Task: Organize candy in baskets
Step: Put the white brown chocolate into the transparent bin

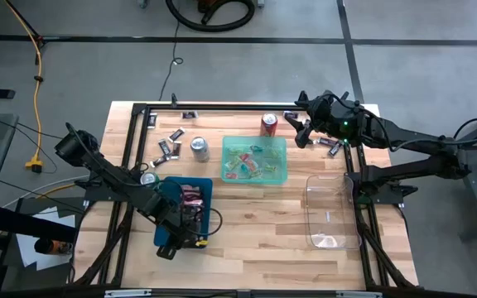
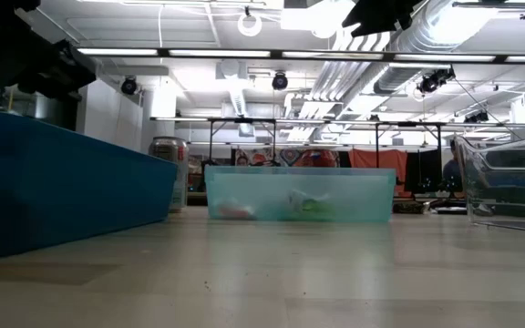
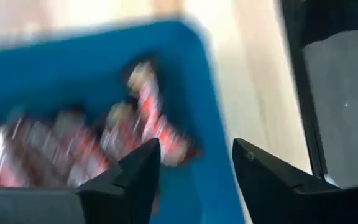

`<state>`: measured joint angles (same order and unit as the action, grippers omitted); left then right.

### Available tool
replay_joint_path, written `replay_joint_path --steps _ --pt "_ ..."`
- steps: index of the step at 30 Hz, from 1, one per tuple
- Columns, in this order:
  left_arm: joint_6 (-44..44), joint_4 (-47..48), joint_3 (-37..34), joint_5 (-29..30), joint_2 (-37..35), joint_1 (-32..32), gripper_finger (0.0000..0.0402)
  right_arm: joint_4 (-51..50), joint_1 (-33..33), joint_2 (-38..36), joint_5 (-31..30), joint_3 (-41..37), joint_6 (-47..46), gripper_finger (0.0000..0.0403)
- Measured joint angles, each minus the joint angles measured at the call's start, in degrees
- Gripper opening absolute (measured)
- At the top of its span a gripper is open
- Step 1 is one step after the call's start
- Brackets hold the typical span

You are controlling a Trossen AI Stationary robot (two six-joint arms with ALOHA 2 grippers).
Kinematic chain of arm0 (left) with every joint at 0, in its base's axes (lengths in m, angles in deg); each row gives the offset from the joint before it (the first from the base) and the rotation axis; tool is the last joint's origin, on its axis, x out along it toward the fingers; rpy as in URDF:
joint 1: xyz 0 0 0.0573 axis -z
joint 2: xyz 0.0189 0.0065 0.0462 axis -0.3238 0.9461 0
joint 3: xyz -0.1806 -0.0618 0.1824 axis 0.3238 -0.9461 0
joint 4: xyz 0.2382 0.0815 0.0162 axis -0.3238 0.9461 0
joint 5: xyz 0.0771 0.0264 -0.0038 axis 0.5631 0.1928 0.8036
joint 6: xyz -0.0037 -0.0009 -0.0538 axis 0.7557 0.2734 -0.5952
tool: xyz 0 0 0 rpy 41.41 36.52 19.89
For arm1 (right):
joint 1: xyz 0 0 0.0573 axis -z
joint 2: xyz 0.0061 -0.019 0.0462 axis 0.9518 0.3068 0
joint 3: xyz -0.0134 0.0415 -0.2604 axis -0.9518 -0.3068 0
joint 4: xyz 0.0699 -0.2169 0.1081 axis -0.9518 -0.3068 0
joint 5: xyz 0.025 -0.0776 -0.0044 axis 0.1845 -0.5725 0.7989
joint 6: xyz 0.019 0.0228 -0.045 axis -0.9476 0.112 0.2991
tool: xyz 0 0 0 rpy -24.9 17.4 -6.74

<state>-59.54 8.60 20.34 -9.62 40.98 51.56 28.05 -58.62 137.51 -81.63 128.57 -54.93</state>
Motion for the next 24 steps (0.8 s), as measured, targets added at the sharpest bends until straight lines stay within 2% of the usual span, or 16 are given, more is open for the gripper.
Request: replay_joint_path --steps 4,7,9,14,16,19,24 --pt "-5.6 12.1 1.8 -3.5 -4.4 -4.5 0.0203 0.3 0.0 0.0 0.0 0.0 -3.6 0.0272" --pt "-8.6 18.1 2.9 -3.6 -12.4 -10.0 0.0205 1.3 0.0 0.0 0.1 0.0 -5.7 0.0272" --pt "-11.2 18.3 3.9 1.8 -19.2 -14.4 0.0205 1.8 0.0 0.0 0.7 0.0 -5.9 0.0272" --pt "-12.9 12.9 4.4 28.9 -33.3 -26.0 0.0203 2.5 0.3 0.0 1.0 0.0 -10.8 0.0272" --pt "-14.0 12.6 4.4 32.8 -35.8 -32.7 0.0202 2.6 0.8 0.0 1.0 0.0 -14.7 0.0272" --pt "-14.2 13.9 4.0 29.8 -36.6 -43.0 0.0202 2.6 2.0 0.0 1.0 0.0 -18.6 0.0272" --pt "-17.0 19.6 3.0 16.4 -30.4 -57.9 0.0202 2.5 4.4 0.0 1.0 0.0 -22.3 0.0272"
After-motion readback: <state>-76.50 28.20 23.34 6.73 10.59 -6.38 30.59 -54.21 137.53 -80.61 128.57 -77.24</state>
